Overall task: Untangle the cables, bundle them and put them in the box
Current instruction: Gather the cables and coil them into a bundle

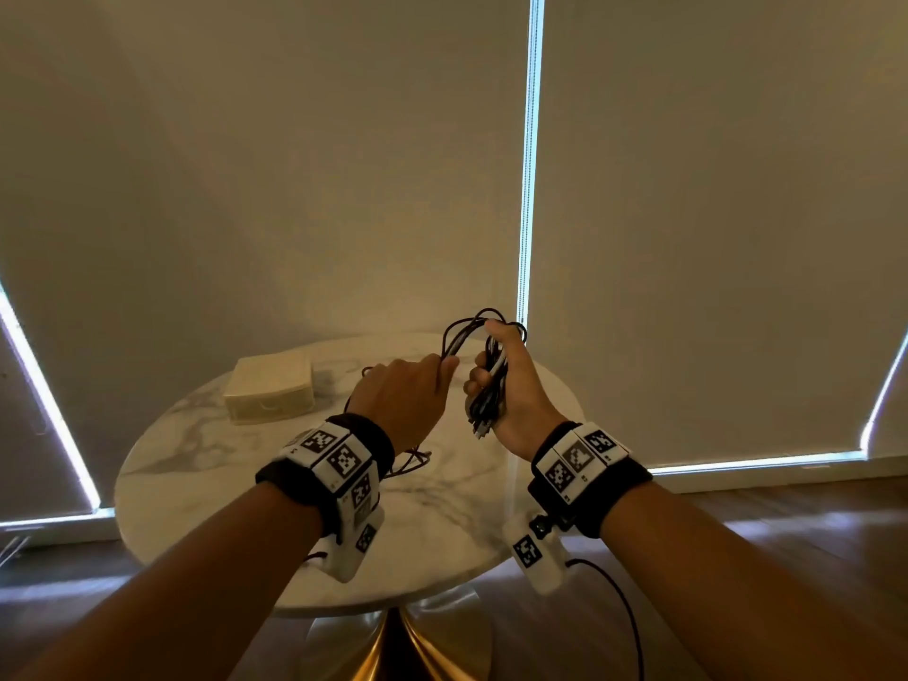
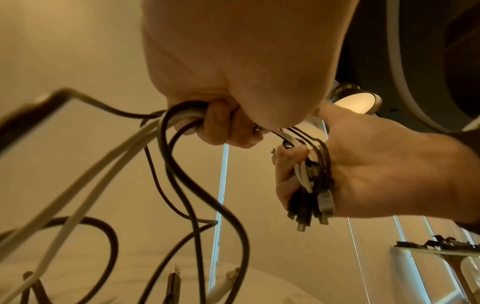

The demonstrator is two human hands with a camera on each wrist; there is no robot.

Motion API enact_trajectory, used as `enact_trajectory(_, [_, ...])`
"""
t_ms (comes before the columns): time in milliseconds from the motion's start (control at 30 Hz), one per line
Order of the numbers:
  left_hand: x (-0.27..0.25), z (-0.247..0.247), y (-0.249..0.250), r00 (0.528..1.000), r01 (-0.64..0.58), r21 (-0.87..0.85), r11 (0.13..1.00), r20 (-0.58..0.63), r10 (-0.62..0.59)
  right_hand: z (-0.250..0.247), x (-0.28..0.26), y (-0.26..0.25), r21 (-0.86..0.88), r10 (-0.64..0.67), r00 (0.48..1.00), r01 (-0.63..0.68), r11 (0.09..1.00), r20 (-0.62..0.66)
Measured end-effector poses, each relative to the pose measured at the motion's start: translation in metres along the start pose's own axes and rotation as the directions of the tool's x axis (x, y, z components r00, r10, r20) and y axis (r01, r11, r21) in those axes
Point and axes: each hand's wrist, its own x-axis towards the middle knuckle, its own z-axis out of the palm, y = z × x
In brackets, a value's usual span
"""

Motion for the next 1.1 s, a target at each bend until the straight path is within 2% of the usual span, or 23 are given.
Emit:
enact_trajectory(100, [0.001, -0.002, -0.004, 0.998, 0.053, -0.019, 0.998, 0.014, -0.053, -0.002, -0.002, 0.004, -0.032, 0.002, 1.0, -0.002, 0.999, -0.01])
enact_trajectory(200, [0.001, -0.003, -0.005, 0.999, 0.031, -0.013, 0.999, 0.037, -0.03, -0.002, 0.0, 0.008, -0.097, -0.086, 0.994, 0.079, 0.992, -0.07])
enact_trajectory(233, [0.0, -0.003, -0.005, 0.998, -0.027, 0.029, 0.999, 0.054, 0.026, -0.002, 0.001, 0.009, -0.119, -0.118, 0.989, 0.106, 0.987, -0.091])
enact_trajectory(300, [-0.005, -0.002, -0.003, 0.974, -0.218, 0.144, 0.965, 0.101, 0.205, -0.001, 0.001, 0.009, -0.121, -0.12, 0.983, 0.104, 0.987, -0.135])
enact_trajectory(367, [-0.005, -0.002, -0.002, 0.947, -0.309, 0.218, 0.926, 0.158, 0.279, 0.001, 0.003, 0.007, -0.096, -0.079, 0.983, 0.064, 0.993, -0.166])
enact_trajectory(500, [-0.008, -0.007, 0.003, 0.925, -0.374, 0.351, 0.859, 0.208, 0.318, 0.007, 0.007, 0.005, -0.234, -0.076, 0.984, 0.037, 0.971, -0.158])
enact_trajectory(633, [-0.013, -0.017, 0.009, 0.933, -0.358, 0.46, 0.812, 0.19, 0.304, 0.008, 0.006, 0.003, -0.35, -0.084, 0.993, 0.051, 0.935, -0.08])
enact_trajectory(767, [-0.014, -0.019, 0.012, 0.897, -0.442, 0.521, 0.731, 0.229, 0.379, 0.003, 0.008, 0.005, -0.4, -0.058, 0.995, 0.021, 0.916, -0.081])
enact_trajectory(867, [-0.013, -0.018, 0.013, 0.887, -0.461, 0.465, 0.755, 0.256, 0.384, 0.003, 0.005, 0.005, -0.427, -0.135, 0.982, 0.065, 0.902, -0.136])
enact_trajectory(933, [-0.013, -0.015, 0.015, 0.905, -0.422, 0.402, 0.813, 0.236, 0.354, 0.004, 0.005, 0.003, -0.483, -0.213, 0.962, 0.107, 0.869, -0.169])
enact_trajectory(1000, [-0.012, -0.013, 0.017, 0.955, -0.273, 0.198, 0.942, 0.178, 0.239, 0.004, 0.007, -0.001, -0.529, -0.289, 0.94, 0.156, 0.834, -0.179])
enact_trajectory(1033, [-0.011, -0.012, 0.017, 0.972, -0.181, 0.084, 0.98, 0.166, 0.165, 0.004, 0.007, -0.002, -0.546, -0.325, 0.929, 0.182, 0.817, -0.177])
enact_trajectory(1100, [-0.01, -0.011, 0.016, 0.98, -0.105, -0.041, 0.994, 0.167, 0.11, 0.005, 0.008, -0.006, -0.559, -0.388, 0.904, 0.232, 0.796, -0.177])
